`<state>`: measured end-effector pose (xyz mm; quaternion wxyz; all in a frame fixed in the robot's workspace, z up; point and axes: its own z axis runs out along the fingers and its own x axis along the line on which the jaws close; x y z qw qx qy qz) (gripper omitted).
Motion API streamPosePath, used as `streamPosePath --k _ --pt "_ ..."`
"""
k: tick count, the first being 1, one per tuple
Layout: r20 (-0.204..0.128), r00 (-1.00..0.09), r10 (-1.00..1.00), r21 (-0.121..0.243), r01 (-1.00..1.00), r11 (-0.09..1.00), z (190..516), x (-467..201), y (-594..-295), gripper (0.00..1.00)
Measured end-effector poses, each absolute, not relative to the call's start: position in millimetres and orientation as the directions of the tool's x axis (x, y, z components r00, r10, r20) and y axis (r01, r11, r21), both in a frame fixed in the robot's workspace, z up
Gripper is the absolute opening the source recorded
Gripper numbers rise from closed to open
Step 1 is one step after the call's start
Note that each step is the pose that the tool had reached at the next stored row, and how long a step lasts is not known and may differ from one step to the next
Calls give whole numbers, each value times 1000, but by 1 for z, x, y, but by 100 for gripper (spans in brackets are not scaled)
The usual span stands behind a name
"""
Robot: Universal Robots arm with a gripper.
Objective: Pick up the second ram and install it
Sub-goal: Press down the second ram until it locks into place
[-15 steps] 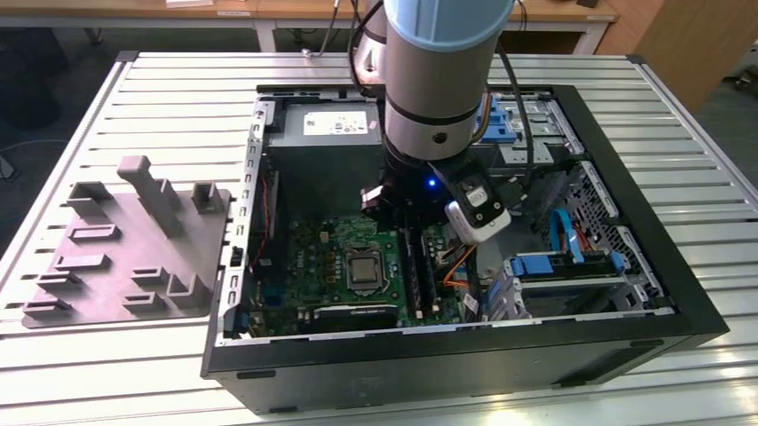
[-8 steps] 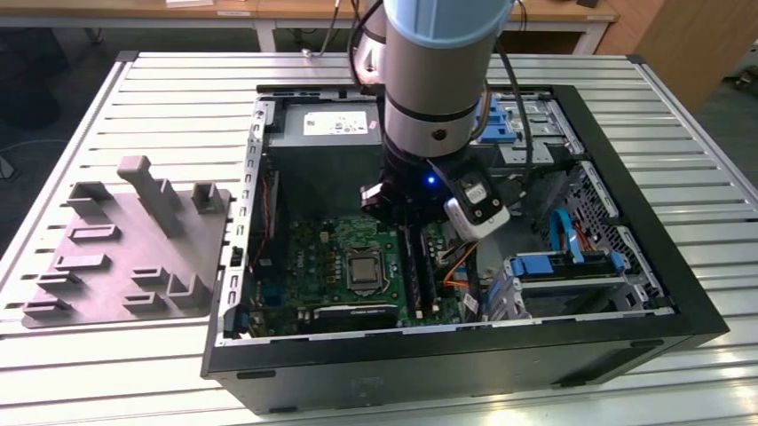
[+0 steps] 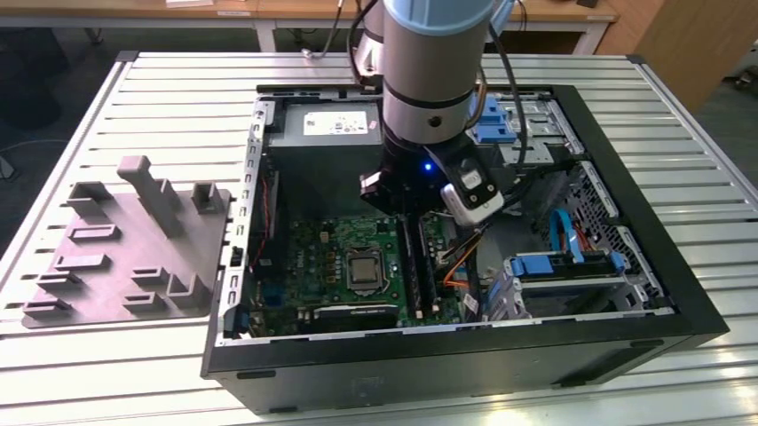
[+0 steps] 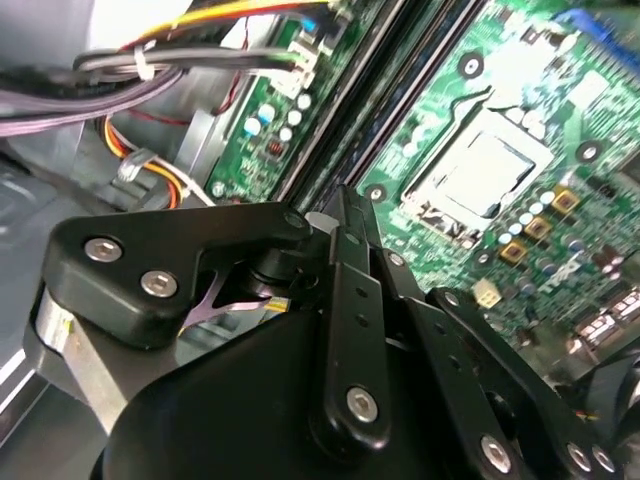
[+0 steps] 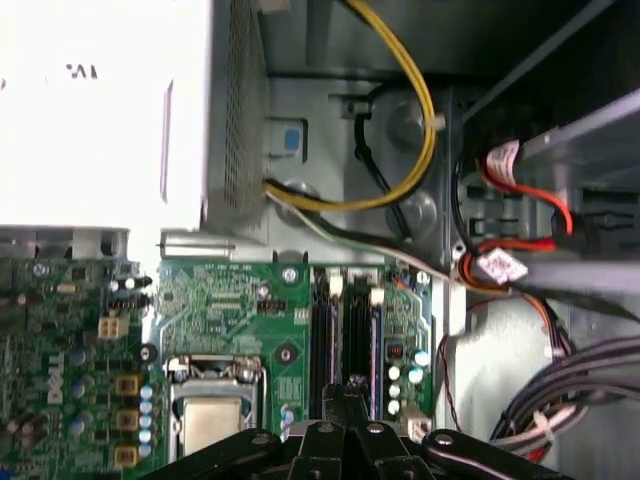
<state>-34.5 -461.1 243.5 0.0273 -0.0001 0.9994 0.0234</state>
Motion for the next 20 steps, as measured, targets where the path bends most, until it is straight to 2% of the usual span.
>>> streamPosePath --k 6,20 --pt "-55 -999 1 47 -2 999 242 -34 -447 10" --pt "-55 -999 1 47 -2 999 231 -34 -437 10"
